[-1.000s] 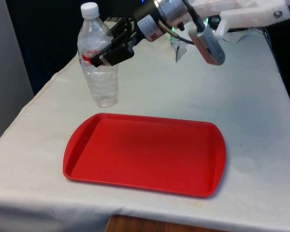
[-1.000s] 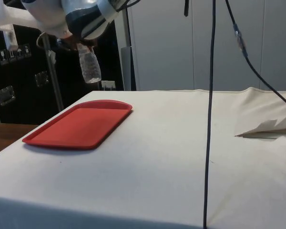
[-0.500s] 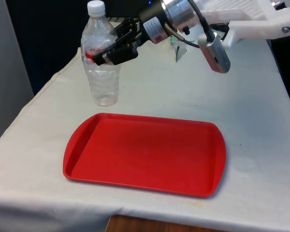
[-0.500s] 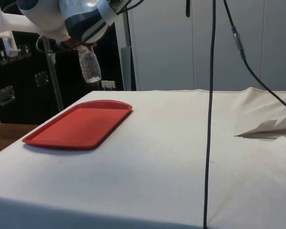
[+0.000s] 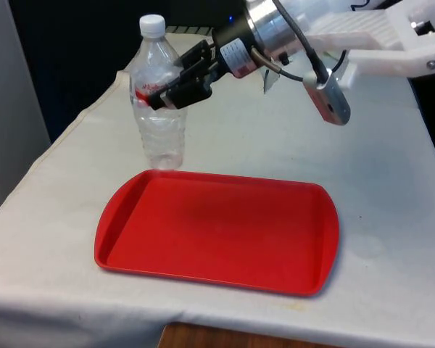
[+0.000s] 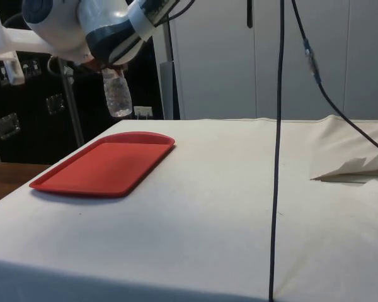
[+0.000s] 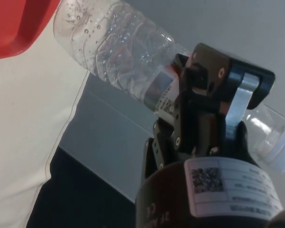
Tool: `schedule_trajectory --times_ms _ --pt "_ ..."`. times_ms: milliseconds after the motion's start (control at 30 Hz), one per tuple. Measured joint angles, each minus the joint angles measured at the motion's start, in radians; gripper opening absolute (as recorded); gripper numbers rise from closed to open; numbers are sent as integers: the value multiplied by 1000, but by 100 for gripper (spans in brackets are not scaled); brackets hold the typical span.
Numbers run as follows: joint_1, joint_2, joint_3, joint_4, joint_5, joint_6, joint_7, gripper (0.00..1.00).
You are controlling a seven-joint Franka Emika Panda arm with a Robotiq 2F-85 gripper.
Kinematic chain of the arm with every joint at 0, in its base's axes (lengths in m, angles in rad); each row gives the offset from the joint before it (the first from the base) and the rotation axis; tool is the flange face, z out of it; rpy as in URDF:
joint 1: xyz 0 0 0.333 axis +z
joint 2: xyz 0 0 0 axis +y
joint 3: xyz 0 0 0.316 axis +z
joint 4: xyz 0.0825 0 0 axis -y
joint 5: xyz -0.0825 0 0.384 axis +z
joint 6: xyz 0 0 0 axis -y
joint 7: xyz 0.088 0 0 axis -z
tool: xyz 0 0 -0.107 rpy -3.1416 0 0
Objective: Place the bottle upright on the tray.
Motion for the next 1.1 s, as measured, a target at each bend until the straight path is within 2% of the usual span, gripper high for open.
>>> schedule_trajectory --times_ms 300,533,1100 --pt "-1 27 8 0 0 1 79 3" --pt "-3 50 12 0 2 3 114 3" --pt "-17 107 27 1 13 26 198 3"
